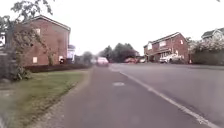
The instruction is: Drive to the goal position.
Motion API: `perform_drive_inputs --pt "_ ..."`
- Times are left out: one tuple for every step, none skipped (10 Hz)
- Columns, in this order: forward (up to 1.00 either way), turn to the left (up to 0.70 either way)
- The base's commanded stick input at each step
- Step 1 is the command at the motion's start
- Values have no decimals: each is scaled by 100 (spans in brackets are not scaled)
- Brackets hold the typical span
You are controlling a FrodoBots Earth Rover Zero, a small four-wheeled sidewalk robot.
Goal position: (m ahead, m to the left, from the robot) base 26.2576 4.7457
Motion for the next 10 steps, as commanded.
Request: perform_drive_inputs --pt "100 0" --pt "100 0" --pt "100 0" --pt "100 0" --pt "100 0" --pt "100 0" --pt "100 0" --pt "100 0" --pt "100 0" --pt "100 0"
